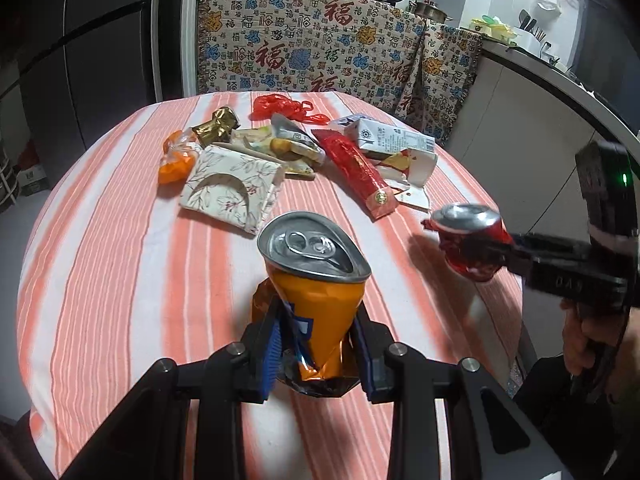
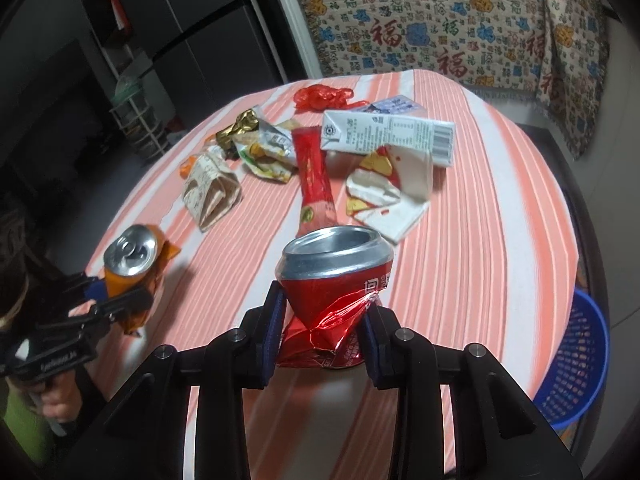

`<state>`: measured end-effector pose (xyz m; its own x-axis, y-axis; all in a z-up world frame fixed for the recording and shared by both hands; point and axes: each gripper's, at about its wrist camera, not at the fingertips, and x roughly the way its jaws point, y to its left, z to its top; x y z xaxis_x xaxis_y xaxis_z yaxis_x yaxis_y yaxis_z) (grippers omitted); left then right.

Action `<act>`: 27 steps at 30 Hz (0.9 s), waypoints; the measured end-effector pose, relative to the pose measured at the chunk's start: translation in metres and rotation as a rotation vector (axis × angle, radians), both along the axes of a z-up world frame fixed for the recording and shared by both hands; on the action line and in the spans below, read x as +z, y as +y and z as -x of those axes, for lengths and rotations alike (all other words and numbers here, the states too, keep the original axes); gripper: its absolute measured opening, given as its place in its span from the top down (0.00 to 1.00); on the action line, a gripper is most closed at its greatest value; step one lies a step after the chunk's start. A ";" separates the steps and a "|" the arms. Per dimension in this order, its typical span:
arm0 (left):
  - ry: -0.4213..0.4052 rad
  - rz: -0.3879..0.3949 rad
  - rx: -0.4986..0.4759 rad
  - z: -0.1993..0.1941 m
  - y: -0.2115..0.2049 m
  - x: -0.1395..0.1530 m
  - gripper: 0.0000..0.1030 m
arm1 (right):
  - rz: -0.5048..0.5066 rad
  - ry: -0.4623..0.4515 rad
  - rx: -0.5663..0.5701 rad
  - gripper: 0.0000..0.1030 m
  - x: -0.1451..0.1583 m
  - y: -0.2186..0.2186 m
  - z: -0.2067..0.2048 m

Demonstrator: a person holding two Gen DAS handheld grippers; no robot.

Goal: Collect trash
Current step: 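Carry both cans over the blue basket and open both grippers to drop them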

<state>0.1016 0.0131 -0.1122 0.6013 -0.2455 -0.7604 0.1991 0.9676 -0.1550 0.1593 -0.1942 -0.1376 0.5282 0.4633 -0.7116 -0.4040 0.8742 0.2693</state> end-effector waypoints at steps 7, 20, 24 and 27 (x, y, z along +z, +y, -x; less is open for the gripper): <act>0.021 -0.001 -0.033 0.001 -0.020 -0.008 0.69 | 0.021 -0.025 0.010 0.55 -0.011 -0.008 0.014; 0.030 0.033 -0.075 -0.010 -0.042 -0.004 0.69 | 0.030 -0.061 -0.009 0.57 -0.003 -0.012 0.004; 0.040 0.063 -0.107 -0.022 -0.059 0.004 0.69 | -0.061 -0.053 -0.023 0.57 0.012 -0.028 -0.001; 0.046 0.078 -0.160 -0.033 -0.086 0.013 0.69 | -0.124 -0.041 -0.063 0.57 0.025 -0.054 -0.009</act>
<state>0.1350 -0.0725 -0.0987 0.5151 -0.3946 -0.7609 0.3405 0.9089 -0.2409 0.1683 -0.2485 -0.1123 0.5868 0.5111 -0.6280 -0.3624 0.8594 0.3608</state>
